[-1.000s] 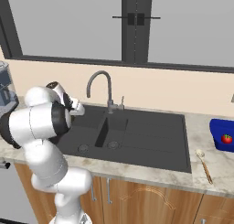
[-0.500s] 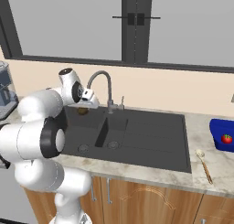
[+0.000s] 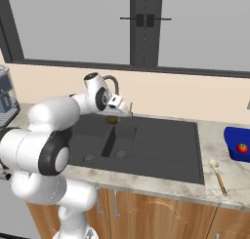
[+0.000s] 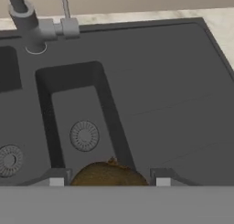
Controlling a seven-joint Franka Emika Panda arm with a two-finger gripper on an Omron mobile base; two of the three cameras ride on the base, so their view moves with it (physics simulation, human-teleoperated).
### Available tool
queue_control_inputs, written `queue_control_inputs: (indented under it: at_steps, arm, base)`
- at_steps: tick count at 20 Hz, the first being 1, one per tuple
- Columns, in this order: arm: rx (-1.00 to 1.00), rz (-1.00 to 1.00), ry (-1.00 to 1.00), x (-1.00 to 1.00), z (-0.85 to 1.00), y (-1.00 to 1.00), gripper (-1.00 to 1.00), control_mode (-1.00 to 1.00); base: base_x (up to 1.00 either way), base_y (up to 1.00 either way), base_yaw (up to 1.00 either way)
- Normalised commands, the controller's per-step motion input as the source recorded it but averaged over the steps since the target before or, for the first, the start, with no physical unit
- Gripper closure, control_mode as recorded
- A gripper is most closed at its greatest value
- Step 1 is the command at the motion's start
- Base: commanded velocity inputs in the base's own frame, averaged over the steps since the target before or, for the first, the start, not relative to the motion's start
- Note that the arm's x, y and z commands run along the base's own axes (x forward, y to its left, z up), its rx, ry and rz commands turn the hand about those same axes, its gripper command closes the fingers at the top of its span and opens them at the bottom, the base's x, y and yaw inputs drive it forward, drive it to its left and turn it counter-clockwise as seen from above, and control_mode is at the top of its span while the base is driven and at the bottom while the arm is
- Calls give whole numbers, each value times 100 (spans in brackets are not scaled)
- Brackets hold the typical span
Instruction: Pick up all produce items and place them in the sink. Turn on the sink faucet to wash them. Then turn the sink off and put them in the tray.
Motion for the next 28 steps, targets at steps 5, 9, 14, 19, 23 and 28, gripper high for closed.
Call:
queue_control_inputs:
  at_steps: [5,9,14,19,23,28]
  arm:
    - [-2,-11,0,13,9,-100,100,-100]
    - [2,-6,0,15,13,-100,100,-100]
    - [6,-1,0,26,14,-100,100,-100]
    - [6,0,0,26,6,-100,100,-100]
    - [2,0,0,24,0,-100,100,-100]
    - [0,0,0,18,0,-100,100,-100]
  base:
    - [0,0,0]
    - [0,0,0]
    - [0,0,0]
    - [0,0,0]
    - [0,0,0]
    - [0,0,0]
